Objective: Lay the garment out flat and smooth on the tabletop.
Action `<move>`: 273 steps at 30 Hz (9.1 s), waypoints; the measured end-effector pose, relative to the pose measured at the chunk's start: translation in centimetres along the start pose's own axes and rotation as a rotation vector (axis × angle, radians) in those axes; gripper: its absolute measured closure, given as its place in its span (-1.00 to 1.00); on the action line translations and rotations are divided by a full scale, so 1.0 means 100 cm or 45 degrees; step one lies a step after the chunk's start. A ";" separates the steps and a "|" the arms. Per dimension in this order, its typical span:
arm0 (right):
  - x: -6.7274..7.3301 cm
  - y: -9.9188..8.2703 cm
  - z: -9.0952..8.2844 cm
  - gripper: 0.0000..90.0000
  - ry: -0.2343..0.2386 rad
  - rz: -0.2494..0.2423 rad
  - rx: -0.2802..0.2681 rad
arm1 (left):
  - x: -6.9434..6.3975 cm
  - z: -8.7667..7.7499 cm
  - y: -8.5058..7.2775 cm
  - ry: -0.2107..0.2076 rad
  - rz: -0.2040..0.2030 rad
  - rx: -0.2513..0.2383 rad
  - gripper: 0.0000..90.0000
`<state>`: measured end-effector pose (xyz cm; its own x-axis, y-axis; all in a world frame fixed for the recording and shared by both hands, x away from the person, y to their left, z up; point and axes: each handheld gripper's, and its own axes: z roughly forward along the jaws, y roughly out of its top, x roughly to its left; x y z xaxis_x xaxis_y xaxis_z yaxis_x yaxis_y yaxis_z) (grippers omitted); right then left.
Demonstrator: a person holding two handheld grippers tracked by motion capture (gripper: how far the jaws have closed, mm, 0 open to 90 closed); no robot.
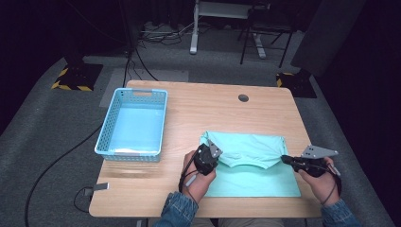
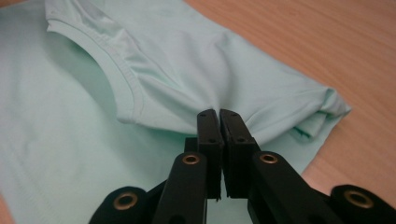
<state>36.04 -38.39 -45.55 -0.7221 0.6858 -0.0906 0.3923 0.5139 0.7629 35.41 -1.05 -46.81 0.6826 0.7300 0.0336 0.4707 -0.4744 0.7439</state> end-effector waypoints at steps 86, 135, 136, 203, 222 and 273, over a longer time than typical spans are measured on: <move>-0.029 -0.044 0.030 -0.57 -0.043 0.185 0.061 | -0.015 0.036 -0.007 -0.111 0.048 0.114 -0.16; -0.002 -0.065 0.002 -0.53 -0.033 0.184 0.057 | -0.048 0.014 -0.021 -0.179 0.069 0.124 -0.19; -0.002 -0.065 0.002 -0.53 -0.033 0.184 0.057 | -0.047 0.012 -0.020 -0.172 0.073 0.120 -0.19; -0.002 -0.065 0.002 -0.53 -0.033 0.183 0.055 | -0.009 0.094 0.056 -0.063 0.065 0.120 0.07; -0.002 -0.065 0.002 -0.53 -0.033 0.183 0.055 | 0.004 0.069 0.056 -0.003 0.066 0.058 0.93; -0.011 -0.012 0.006 -0.33 -0.069 0.146 0.045 | 0.003 0.005 -0.032 0.016 -0.109 0.061 -0.22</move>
<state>36.67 -39.50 -46.75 -0.6403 0.7672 -0.0393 0.4906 0.4477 0.7475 34.33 0.43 -49.53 0.6319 0.7748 -0.0201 0.5535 -0.4330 0.7114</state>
